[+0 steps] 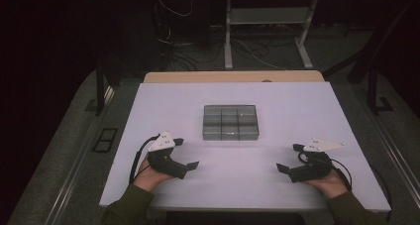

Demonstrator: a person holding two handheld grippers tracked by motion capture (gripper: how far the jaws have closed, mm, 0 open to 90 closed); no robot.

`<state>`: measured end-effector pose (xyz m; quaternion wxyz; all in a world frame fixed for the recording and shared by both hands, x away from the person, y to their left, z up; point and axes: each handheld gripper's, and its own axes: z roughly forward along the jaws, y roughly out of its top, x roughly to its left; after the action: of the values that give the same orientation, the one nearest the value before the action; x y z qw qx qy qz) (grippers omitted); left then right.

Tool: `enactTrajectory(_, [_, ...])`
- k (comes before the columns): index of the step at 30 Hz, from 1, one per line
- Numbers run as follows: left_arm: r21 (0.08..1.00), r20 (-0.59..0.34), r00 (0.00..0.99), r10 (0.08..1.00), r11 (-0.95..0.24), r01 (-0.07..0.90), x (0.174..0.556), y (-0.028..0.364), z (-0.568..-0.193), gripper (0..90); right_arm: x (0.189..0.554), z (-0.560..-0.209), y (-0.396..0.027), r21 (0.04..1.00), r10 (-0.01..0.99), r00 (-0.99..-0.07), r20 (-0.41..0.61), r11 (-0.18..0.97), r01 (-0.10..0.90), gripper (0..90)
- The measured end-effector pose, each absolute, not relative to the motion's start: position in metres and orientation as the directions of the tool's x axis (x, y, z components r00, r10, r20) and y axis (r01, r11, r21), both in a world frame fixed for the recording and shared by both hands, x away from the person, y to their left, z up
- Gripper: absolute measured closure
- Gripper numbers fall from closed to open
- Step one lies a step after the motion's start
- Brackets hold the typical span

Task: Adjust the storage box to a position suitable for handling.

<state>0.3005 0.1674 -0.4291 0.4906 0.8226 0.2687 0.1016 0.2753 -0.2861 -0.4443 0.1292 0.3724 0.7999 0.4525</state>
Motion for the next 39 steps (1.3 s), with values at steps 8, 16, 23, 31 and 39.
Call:
enactTrajectory(8, [0.861,-0.098,0.83,0.549,-0.371,0.347,0.303,0.167,-0.429,0.0,0.274,-0.444,-0.287,0.82,0.714,-0.687,0.135,0.309,0.482,1.1])
enactTrajectory(16, [0.865,-0.104,0.828,0.552,-0.361,0.349,0.308,0.164,-0.427,0.0,0.274,-0.445,-0.29,0.821,0.718,-0.681,0.144,0.297,0.487,1.1])
enactTrajectory(23, [0.867,-0.098,0.829,0.55,-0.361,0.343,0.31,0.163,-0.424,0.0,0.273,-0.444,-0.29,0.825,0.72,-0.68,0.138,0.296,0.481,1.1])
enactTrajectory(31, [0.875,-0.097,0.827,0.554,-0.348,0.336,0.317,0.158,-0.42,0.0,0.273,-0.443,-0.29,0.824,0.718,-0.681,0.142,0.296,0.483,1.1])
enactTrajectory(39, [0.882,-0.099,0.82,0.564,-0.332,0.335,0.324,0.153,-0.418,0.0,0.272,-0.441,-0.286,0.83,0.704,-0.697,0.141,0.3,0.47,1.1])
